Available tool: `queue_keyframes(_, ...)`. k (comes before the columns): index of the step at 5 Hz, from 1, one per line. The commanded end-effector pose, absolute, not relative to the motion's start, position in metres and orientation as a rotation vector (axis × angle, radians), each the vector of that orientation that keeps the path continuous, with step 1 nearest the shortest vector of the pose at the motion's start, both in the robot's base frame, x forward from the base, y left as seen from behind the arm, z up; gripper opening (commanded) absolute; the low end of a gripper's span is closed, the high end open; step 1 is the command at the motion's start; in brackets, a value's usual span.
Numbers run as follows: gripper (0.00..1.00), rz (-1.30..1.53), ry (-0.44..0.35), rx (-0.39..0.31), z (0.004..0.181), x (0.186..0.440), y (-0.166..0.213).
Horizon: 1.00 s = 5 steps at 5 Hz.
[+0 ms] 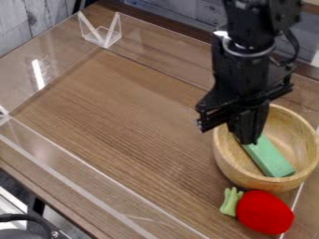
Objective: Put the green block in the brown bowl
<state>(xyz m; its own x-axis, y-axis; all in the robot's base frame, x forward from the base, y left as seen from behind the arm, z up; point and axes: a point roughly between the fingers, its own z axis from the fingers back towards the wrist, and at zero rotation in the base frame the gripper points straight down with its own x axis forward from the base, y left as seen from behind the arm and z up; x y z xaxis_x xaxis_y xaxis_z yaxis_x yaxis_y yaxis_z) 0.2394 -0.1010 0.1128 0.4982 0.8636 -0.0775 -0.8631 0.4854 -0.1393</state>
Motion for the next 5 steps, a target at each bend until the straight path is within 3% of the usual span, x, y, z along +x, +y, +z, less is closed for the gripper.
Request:
queue_keyframes(1,1.0,1.065,-0.04,-0.209,0.123,0.251,-0.11)
queue_keyframes(3,1.0,0.778,-0.045,-0.213,0.14,0.259,-0.087)
queue_keyframes(5,1.0,0.779,-0.11,-0.198,0.143,0.286,-0.029)
